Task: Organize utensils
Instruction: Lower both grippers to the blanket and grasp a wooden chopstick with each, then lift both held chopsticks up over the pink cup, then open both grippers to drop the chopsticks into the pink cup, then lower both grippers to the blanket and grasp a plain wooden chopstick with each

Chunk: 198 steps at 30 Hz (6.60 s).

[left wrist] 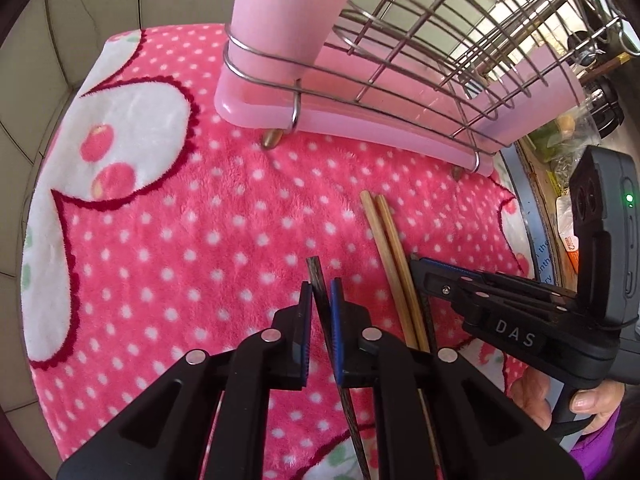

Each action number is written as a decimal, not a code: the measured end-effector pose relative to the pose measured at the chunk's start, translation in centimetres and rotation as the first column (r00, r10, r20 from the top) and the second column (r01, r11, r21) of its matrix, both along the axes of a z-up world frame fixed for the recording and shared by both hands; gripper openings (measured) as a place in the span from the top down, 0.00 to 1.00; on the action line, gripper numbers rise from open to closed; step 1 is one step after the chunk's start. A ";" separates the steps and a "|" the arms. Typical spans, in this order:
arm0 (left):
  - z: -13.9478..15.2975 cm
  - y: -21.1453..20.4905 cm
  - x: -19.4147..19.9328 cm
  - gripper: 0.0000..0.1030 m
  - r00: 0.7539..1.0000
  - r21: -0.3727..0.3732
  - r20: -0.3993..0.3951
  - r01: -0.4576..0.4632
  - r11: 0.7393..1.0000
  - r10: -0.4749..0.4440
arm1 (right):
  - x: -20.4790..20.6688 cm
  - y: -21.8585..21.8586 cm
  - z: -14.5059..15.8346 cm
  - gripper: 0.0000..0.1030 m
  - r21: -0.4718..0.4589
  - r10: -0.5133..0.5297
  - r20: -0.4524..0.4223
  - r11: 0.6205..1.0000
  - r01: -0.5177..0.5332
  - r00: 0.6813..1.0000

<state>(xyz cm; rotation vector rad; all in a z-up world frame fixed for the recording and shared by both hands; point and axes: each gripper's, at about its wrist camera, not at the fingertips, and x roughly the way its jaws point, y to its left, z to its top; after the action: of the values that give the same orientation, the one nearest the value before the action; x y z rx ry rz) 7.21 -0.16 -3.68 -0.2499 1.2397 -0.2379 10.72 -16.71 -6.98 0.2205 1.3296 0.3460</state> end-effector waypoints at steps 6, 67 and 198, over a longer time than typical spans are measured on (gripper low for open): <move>0.0 -0.4 0.1 0.92 1.000 -0.003 0.029 -0.009 1.000 0.009 | -0.7 -1.6 0.5 0.94 0.054 -0.033 0.037 0.998 0.031 0.999; 20.6 4.8 3.4 0.95 0.532 -0.104 0.825 -0.191 0.976 0.192 | 0.3 -11.2 21.6 0.94 0.176 -0.230 0.923 0.965 0.193 0.309; -1.1 2.2 3.9 0.91 0.994 0.037 -0.103 -0.045 0.998 0.048 | 1.0 -1.1 1.0 0.94 0.107 -0.008 0.028 0.994 0.005 1.000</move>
<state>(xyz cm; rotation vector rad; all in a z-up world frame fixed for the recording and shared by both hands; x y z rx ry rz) 11.08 2.07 -4.80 -0.2632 1.3382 -0.1645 11.77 -17.86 -6.00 0.3083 1.2834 0.4139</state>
